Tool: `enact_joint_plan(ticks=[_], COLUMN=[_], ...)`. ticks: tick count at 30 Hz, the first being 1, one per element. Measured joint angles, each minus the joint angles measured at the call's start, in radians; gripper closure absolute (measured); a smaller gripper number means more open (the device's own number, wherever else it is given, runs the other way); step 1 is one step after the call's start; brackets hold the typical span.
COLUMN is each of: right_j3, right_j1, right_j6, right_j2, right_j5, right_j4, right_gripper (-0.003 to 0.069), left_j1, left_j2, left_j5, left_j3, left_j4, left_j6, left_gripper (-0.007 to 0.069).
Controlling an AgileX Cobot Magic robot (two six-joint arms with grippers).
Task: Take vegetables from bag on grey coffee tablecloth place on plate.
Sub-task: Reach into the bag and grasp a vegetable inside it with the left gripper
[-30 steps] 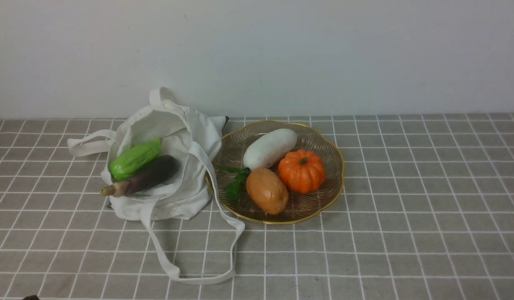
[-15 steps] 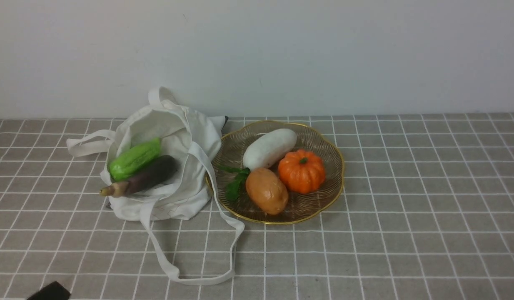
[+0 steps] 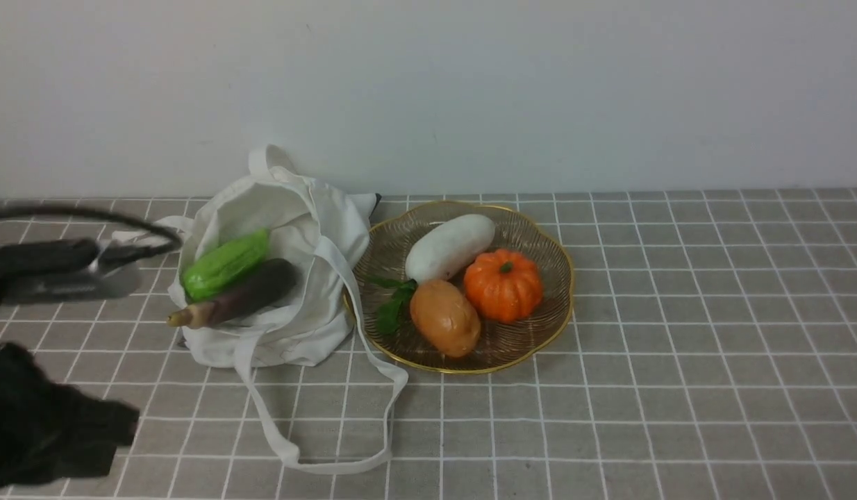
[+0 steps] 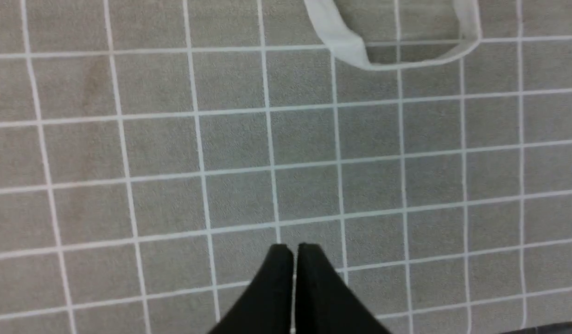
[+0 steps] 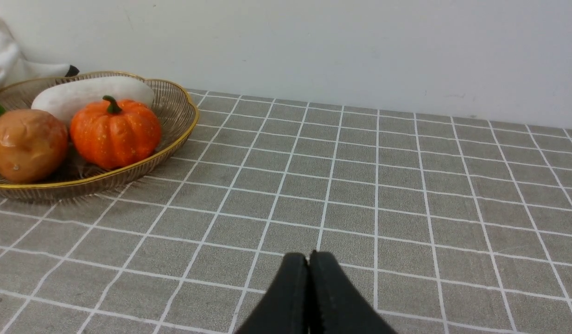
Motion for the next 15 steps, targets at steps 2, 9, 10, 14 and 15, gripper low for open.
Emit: enact_joint_plan(ticks=[2, 9, 10, 14, 15], right_j3=[0.0, 0.0, 0.0, 0.0, 0.0], right_j1=[0.0, 0.0, 0.0, 0.0, 0.0], right_j6=[0.0, 0.0, 0.0, 0.0, 0.0], right_j2=[0.0, 0.0, 0.0, 0.0, 0.0], right_j5=[0.0, 0.0, 0.0, 0.0, 0.0], right_j4=[0.0, 0.0, 0.0, 0.0, 0.0], right_gripper=[0.0673, 0.0673, 0.0673, 0.0673, 0.0673], left_j1=[-0.011, -0.157, -0.181, -0.257, -0.264], left_j2=[0.098, 0.418, 0.458, 0.588, 0.6], left_j5=[0.005, 0.006, 0.006, 0.01, 0.01], left_j3=[-0.063, -0.319, -0.358, -0.498, -0.511], left_j4=[0.006, 0.148, 0.178, 0.359, 0.388], left_j6=[0.016, -0.004, -0.023, -0.121, -0.129], left_gripper=[0.0629, 0.0629, 0.0629, 0.0629, 0.0629])
